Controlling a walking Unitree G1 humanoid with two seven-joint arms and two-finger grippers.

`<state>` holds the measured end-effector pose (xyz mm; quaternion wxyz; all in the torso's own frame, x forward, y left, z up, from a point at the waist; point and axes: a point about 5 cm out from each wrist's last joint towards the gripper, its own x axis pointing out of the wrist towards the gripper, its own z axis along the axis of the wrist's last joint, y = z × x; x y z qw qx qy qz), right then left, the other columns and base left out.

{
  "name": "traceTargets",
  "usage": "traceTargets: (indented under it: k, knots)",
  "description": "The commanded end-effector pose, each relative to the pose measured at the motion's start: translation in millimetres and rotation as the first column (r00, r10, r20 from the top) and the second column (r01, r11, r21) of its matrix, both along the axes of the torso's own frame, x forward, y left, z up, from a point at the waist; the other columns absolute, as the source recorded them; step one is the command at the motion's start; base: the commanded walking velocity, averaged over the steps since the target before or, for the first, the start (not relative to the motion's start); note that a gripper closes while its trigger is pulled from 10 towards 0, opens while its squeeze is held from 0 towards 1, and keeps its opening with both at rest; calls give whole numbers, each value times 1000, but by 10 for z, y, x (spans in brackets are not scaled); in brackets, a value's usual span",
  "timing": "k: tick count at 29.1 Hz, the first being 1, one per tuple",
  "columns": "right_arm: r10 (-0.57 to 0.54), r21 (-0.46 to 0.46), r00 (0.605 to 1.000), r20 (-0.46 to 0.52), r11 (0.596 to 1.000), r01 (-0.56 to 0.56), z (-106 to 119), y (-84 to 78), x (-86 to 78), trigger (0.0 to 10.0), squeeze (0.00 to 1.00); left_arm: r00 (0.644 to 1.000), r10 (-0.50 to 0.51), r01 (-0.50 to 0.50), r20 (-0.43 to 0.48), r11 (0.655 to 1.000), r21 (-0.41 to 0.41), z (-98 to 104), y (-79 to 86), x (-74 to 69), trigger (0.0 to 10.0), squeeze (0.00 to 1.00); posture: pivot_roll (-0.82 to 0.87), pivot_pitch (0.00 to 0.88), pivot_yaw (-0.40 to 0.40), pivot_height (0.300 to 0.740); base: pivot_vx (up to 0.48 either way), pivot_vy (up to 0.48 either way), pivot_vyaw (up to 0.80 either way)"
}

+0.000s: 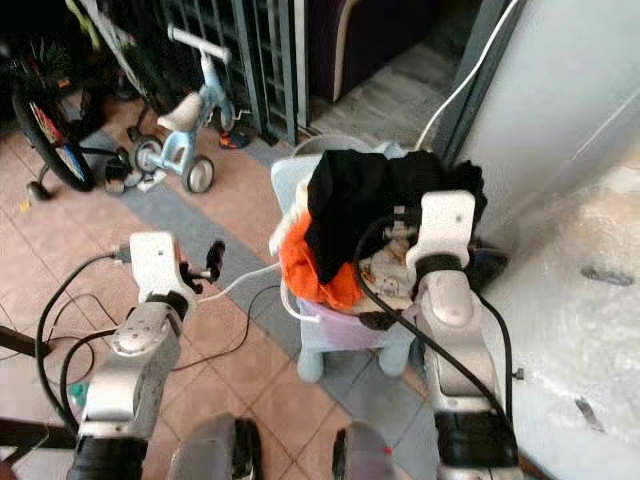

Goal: Clothes washing

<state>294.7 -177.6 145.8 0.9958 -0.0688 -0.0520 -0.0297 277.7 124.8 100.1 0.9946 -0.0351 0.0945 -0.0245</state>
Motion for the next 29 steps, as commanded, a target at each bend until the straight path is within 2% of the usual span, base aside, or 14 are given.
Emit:
traceTargets:
  k: [1, 6, 10, 13, 19, 23, 29]
  knots:
    - [11, 0, 999, 50, 1000, -11, 99, 40, 13, 10000, 0, 1000, 14, -14, 5, 1000, 6, 9, 35, 2, 10000, 0, -11, 106, 9, 740, 0, 0, -800]
    - [17, -8, 998, 65, 1000, -17, 152, 36, 54, 10000, 0, 999, 1, 0, 45, 1000, -8, 105, 65, 33, 10000, 0, 3, 132, 14, 740, 0, 0, -800]
    - [2, -11, 996, 84, 1000, -1, 223, 16, 82, 10000, 0, 995, -49, 48, 86, 999, 19, 247, 40, 47, 10000, 0, 19, 159, 30, 740, 0, 0, -800]
    - [-3, -6, 996, 90, 1000, 4, 226, 45, 63, 10000, 0, 994, -61, 59, 89, 998, 31, 262, 58, 51, 10000, 0, 10, 160, 43, 740, 0, 0, -800]
    - [-1, -1, 996, 90, 1000, 1, 207, 94, 20, 10000, 0, 994, -69, 67, 83, 997, 29, 241, 49, 67, 10000, 0, 1, 161, 43, 740, 0, 0, -800]
    - [13, -14, 995, 101, 1000, -12, 237, 94, 46, 10000, 0, 995, -75, 74, 73, 997, 11, 218, 0, 47, 10000, 0, 3, 153, 39, 740, 0, -336, -725]
    - [-2, -24, 996, 95, 1000, 4, 218, 34, 76, 10000, 0, 996, -87, 87, 31, 996, 3, 110, -1, -55, 10000, 0, 2, 138, 40, 740, 0, -437, 0]
